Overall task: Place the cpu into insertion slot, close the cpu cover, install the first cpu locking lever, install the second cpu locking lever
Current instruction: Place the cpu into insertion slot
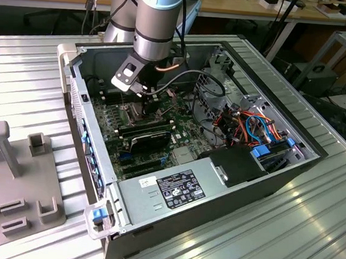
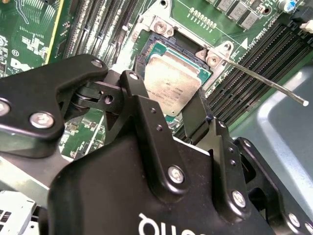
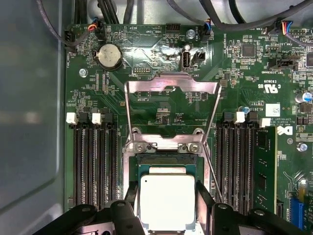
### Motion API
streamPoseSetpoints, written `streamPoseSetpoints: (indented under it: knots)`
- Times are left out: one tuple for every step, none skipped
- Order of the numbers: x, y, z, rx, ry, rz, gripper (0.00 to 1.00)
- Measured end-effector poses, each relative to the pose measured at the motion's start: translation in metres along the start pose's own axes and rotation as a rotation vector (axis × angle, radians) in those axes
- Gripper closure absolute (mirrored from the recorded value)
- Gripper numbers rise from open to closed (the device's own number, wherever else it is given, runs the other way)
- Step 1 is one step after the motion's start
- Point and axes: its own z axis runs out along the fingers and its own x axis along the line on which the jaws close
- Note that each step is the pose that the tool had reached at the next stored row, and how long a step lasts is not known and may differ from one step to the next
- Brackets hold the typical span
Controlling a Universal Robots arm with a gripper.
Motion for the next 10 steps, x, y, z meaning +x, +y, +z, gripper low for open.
streamPoseSetpoints:
  knots:
    - [-0.0004,0.0,0.0004,0.0,0.0002,0.0,0.45]
    - [-0.0004,-0.0001,0.0007,0.0001,0.0,0.0,0.45]
    - [-0.0005,-0.0001,0.0011,0.0001,0.0,0.0,0.45]
    - [-0.0005,0.0,0.002,0.0002,0.0,0.0,0.45]
    - [-0.0004,0.0,0.0028,0.0002,-0.0001,0.0,0.45]
    - [-0.0004,0.0,0.0045,0.0005,-0.0001,0.0,0.45]
    - [-0.0004,-0.0001,0.0052,0.0006,0.0,0.0,0.45]
    - [-0.0004,0.0,0.0058,0.0006,-0.0001,0.0,0.45]
    - [-0.0005,-0.0001,0.0065,0.0007,-0.0001,0.0,0.45]
    - [-0.0005,-0.0001,0.0066,0.0008,-0.0003,0.0,0.45]
